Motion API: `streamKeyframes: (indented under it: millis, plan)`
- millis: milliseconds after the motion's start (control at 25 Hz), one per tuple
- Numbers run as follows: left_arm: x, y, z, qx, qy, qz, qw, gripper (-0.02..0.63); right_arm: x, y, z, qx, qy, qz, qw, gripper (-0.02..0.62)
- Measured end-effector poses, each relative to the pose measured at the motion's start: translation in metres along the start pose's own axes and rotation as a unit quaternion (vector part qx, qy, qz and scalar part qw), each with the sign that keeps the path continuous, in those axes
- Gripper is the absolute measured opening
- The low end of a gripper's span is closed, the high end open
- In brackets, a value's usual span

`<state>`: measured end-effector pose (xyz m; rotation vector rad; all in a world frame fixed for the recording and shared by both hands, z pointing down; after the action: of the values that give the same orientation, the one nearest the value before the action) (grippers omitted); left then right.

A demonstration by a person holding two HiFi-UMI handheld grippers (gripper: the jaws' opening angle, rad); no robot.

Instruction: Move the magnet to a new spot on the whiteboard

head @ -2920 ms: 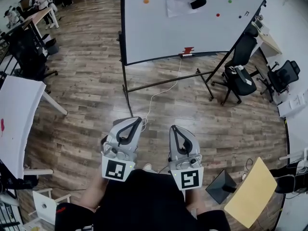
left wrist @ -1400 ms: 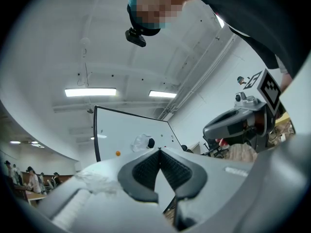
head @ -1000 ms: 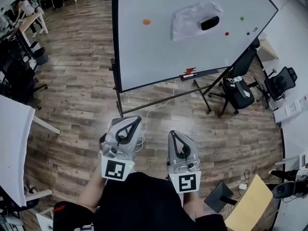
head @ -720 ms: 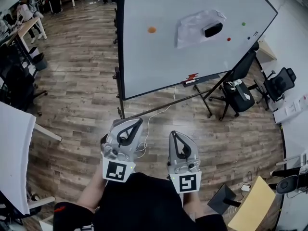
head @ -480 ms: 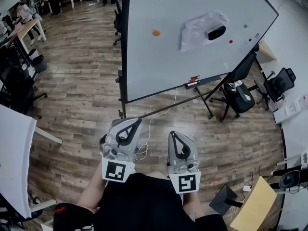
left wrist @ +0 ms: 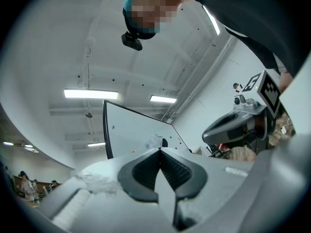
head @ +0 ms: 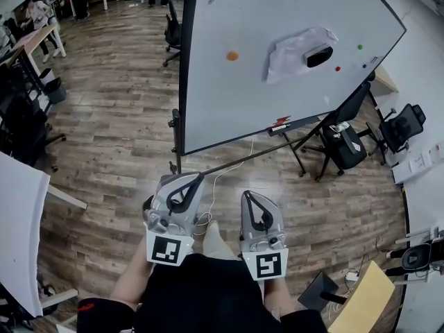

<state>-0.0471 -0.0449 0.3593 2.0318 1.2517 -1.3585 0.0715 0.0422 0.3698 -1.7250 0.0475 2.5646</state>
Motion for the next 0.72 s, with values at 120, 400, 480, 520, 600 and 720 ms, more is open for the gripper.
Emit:
streamKeyframes:
  millis: [120,400,480,520,600,720]
  plan:
    - [-0.004,0.009,0.007,0.009,0.004,0.002,0.9999,0.002,-0.001,0.016,-0.007,0.007,-0.001,-0.007,1.0,0.002]
    - [-0.016,0.035,0.03,0.028,0.015,0.014,0.9994,0.002,-0.002,0.063,-0.028,0.021,-0.005,-0.021,1.0,0.002]
    - [-0.021,0.043,0.036,0.032,0.015,0.017,0.9992,0.002,-0.003,0.076,-0.034,0.022,-0.003,-0.025,0.999,0.002]
    - [-0.023,0.048,0.038,0.033,0.016,0.02,0.9991,0.002,-0.004,0.082,-0.038,0.024,-0.002,-0.026,0.999,0.002]
    - [-0.025,0.056,0.042,0.035,0.017,0.021,0.999,0.002,-0.003,0.093,-0.044,0.027,-0.004,-0.03,0.999,0.002]
    - [-0.027,0.066,0.048,0.039,0.022,0.023,0.9987,0.002,-0.003,0.108,-0.054,0.026,-0.01,-0.037,0.999,0.002]
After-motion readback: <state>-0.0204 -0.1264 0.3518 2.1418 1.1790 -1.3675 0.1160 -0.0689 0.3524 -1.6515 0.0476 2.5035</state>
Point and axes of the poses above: the fingertips, and each gripper's own axes: y forward along the fingers, z to its left, x out of its top, the point moved 5 cm from there along -y, backward along the fingers, and after that the axes turned 13 degrees about z, right-handed, at the moved point
